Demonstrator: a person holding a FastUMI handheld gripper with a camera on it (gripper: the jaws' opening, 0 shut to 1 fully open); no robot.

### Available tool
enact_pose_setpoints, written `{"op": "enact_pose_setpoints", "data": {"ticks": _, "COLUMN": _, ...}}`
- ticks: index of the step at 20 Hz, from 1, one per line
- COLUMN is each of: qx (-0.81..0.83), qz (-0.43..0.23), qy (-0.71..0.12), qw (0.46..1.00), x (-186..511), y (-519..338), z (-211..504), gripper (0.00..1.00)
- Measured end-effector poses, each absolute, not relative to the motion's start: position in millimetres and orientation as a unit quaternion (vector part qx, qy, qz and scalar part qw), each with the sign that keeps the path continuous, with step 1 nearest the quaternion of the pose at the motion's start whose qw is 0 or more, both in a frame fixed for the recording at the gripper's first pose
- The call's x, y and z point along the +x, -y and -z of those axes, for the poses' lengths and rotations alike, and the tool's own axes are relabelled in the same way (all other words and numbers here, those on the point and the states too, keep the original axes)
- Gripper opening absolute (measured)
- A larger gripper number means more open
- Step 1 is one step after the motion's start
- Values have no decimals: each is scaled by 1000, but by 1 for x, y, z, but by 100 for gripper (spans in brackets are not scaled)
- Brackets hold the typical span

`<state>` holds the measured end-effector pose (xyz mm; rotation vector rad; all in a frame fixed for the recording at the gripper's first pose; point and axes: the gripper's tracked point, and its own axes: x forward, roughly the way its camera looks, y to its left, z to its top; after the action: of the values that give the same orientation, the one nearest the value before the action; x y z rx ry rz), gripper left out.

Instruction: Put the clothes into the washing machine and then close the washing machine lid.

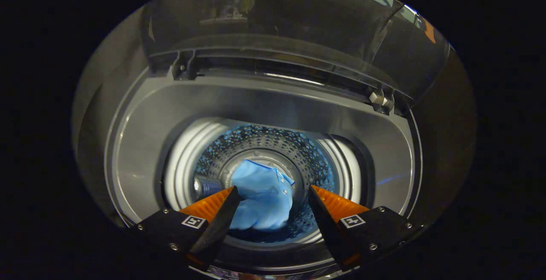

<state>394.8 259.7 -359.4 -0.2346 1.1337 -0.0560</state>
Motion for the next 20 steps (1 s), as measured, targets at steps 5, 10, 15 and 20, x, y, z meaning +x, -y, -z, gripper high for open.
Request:
{"op": "enact_pose_setpoints", "data": {"ticks": 5, "qx": -106, "qz": 29, "qy": -530, "qw": 841, "x": 388, "y": -261, "z": 352, "gripper": 96}}
{"op": "enact_pose_setpoints", "data": {"ticks": 10, "qx": -102, "qz": 26, "qy": -508, "qw": 855, "x": 389, "y": -264, "z": 330, "gripper": 96}}
{"op": "enact_pose_setpoints", "data": {"ticks": 15, "qx": -97, "qz": 31, "qy": -468, "qw": 878, "x": 386, "y": -266, "z": 293, "gripper": 96}}
{"op": "enact_pose_setpoints", "data": {"ticks": 20, "qx": -104, "qz": 22, "qy": -422, "qw": 900, "x": 386, "y": -276, "z": 243, "gripper": 96}}
